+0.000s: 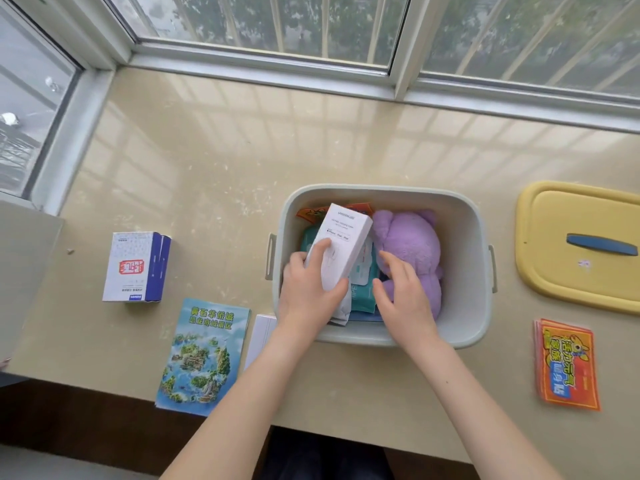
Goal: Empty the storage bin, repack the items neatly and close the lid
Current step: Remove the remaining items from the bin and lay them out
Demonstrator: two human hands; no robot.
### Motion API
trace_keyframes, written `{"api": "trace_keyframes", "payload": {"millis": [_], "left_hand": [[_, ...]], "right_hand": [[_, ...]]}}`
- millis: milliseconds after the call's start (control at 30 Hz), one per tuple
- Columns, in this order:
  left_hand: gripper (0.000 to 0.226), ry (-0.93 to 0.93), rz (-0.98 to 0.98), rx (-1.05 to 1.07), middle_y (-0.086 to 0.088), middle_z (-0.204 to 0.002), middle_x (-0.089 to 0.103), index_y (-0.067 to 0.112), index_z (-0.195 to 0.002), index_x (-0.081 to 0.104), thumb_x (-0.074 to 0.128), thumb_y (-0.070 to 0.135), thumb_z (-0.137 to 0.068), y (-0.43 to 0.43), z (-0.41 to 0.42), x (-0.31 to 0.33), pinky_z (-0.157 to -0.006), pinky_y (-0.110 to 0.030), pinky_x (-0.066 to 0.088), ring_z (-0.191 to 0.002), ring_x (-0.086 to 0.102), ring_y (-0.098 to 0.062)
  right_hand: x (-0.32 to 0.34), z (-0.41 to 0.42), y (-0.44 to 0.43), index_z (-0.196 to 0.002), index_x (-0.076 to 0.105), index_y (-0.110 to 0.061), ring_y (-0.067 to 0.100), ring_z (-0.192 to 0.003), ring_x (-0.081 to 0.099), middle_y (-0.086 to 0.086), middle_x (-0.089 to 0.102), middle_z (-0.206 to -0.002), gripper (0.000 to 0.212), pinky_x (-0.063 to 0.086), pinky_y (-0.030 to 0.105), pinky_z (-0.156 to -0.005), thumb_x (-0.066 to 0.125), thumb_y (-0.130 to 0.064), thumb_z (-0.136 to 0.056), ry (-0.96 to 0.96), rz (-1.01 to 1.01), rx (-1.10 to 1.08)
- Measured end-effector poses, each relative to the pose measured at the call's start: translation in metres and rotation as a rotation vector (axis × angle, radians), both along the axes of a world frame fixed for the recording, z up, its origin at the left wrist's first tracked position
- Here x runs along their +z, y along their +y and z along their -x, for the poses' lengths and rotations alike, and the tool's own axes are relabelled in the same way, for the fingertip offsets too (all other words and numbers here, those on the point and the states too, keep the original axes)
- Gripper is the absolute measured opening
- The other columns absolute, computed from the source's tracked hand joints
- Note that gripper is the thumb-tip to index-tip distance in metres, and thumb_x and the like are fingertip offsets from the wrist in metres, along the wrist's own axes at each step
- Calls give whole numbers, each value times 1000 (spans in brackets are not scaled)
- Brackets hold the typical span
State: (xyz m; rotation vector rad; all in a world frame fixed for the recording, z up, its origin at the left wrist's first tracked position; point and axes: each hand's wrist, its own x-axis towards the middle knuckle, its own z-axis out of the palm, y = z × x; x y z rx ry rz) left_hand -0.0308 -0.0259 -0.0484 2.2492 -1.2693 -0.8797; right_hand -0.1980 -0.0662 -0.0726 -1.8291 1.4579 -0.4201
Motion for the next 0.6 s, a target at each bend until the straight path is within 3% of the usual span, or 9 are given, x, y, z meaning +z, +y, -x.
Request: {"api": "trace_keyframes", "payload": {"millis": [100,200,367,500,600], "left_hand": [[66,16,218,45,0,-116,47,36,-135,40,70,37,-76,13,-8,26,-89,-27,42,-107,47,-17],[67,-32,319,134,0,-114,48,32,-135,45,72,35,-74,30,-26,45,-90,-29,42,-106,49,-17],[66,-25,286,274,5,-120,46,40,-136,41,72,38,-78,63,-60,47,-92,-27,38,-114,46,-14],[65,10,237,355,7,-120,43,46,-134,39,72,37,-79,84,-78,37,-93,-33,45,-113,46,-13],[65,20,205,386,7,-121,42,48,-133,38,73,37,-80,95,-86,30,-93,-40,49,-113,46,-14]], "right_hand": [[1,-7,3,-141,45,-12,23,-121,50,7,54,-132,50,40,35,-105,59,-16,-93,-6,-23,14],[2,-22,5,-142,43,-14,24,-123,49,7,53,-133,51,39,36,-104,59,-20,-94,26,-58,45],[-7,-52,6,-146,36,-17,30,-126,45,10,49,-139,60,36,43,-107,59,-32,-93,111,-187,75],[-20,-75,6,-153,21,-19,42,-120,43,22,38,-134,86,35,46,-104,68,-44,-85,259,-279,20],[-18,-89,9,-152,16,-25,37,-106,49,19,35,-128,99,40,39,-99,79,-30,-76,189,-310,-52]]}}
